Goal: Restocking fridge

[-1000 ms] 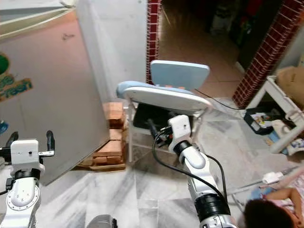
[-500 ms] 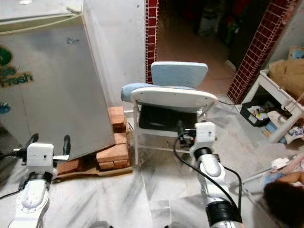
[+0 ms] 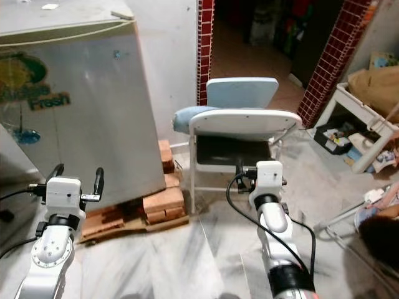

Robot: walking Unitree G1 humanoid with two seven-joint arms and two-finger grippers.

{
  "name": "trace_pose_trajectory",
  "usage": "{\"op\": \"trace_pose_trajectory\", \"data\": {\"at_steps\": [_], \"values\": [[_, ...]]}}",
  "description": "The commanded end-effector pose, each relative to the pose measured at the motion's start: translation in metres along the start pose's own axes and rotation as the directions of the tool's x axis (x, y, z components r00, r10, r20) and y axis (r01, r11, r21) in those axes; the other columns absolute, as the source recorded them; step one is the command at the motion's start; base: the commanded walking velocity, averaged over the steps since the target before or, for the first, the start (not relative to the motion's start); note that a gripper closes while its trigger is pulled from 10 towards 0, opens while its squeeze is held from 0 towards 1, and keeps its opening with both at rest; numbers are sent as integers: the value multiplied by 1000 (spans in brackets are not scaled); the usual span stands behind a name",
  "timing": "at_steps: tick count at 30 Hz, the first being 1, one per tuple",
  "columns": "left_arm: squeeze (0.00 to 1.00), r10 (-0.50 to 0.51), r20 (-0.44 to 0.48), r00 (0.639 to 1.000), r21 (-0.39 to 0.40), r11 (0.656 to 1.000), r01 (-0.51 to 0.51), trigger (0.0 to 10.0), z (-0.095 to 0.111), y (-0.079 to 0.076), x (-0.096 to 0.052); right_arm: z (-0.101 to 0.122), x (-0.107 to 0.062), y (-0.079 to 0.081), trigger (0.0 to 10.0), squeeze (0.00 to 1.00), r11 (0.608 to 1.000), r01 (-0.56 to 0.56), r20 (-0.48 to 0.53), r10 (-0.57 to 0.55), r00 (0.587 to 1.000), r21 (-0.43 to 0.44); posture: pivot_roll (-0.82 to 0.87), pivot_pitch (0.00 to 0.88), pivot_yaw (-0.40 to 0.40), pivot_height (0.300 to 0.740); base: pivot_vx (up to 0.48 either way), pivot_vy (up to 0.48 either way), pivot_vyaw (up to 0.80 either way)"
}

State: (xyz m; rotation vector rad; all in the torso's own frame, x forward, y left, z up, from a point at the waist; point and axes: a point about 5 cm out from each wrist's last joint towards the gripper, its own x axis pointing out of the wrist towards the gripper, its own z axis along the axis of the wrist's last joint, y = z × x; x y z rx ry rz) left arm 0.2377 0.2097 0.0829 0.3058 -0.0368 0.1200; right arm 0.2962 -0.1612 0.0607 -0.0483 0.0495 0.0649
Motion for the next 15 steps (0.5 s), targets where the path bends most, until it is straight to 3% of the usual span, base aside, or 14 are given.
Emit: {"op": "trace_pose_trajectory", "data": {"at_steps": [1, 9, 15], "values": [[0, -15, 8, 1000, -12, 1000, 15, 10000, 2, -4, 2, 4, 1, -11, 10000, 0, 999, 34, 19, -33, 999, -25, -5, 9, 10, 740, 0, 480, -800], [0, -45, -15, 999, -6, 999, 45, 10000, -3, -5, -4, 0, -3, -11, 10000, 0, 999, 42, 2, -42, 999, -6, -2, 9, 16, 740, 0, 480, -800], [0, -39, -32, 999, -13, 999, 39, 10000, -7, -6, -9, -6, -7, -12, 10000, 0, 999, 38, -12, -39, 999, -19, 5, 9, 9, 740, 0, 480, 0]]}}
